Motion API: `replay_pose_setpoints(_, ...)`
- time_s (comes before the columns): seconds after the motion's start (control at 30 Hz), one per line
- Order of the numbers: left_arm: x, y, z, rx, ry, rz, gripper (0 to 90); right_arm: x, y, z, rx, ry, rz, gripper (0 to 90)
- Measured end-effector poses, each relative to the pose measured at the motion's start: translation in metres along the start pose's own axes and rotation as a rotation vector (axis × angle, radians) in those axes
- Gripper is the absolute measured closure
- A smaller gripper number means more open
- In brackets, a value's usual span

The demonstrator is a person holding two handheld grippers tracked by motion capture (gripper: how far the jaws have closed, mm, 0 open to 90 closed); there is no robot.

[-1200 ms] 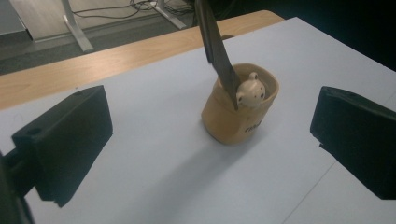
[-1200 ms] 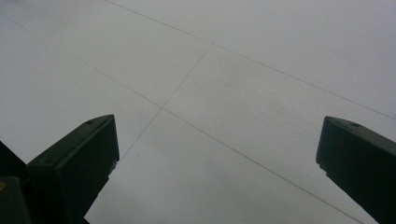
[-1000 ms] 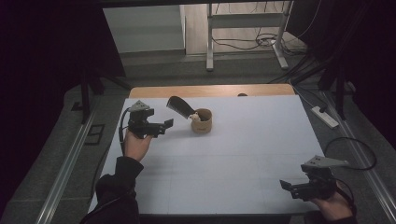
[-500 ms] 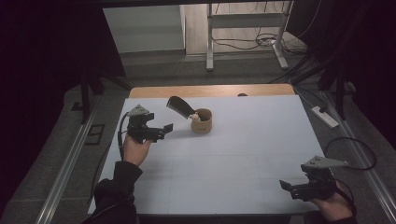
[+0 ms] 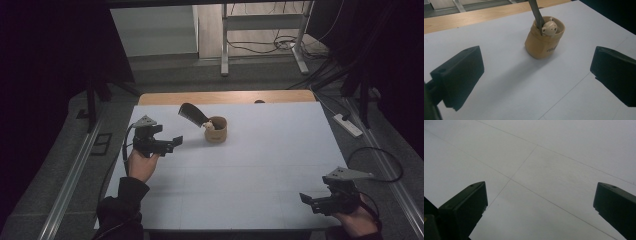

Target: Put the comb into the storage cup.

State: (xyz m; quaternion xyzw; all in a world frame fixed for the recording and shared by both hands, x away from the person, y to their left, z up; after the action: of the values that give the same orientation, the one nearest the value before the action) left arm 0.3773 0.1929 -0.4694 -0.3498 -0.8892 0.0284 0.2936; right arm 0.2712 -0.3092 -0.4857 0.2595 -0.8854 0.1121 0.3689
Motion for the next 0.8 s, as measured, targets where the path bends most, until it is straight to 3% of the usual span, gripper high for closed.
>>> replay_pose_setpoints(0.2, 0.008, -0.001, 0.004, -0.008, -0.004, -0.021, 0.0, 0.0, 0.001, 0.0, 0.006, 0.0, 0.003, 0.0)
replay_pose_setpoints(0.4, 0.012, -0.004, 0.009, -0.035, 0.027, -0.044, 0.0, 0.0, 0.001, 0.0, 0.011, 0.001, 0.003, 0.0)
replay_pose_setpoints(0.8, 0.018, -0.01, 0.019, -0.028, 0.043, -0.046, 0.0, 0.0, 0.002, 0.0, 0.017, -0.003, 0.006, 0.0)
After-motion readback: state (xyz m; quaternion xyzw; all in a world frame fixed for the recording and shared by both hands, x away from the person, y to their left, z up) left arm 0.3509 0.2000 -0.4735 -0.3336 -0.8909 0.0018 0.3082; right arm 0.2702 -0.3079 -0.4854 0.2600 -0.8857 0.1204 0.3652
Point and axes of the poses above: each handheld gripper's, and its own axes: x roughly backward along the jaws, z roughly out of its underside, y roughly to its left, the point moved 4 cm from there along -x, roughly forward along the jaws, and after that the axes turned 4 degrees about z, right-handed, at the moved point
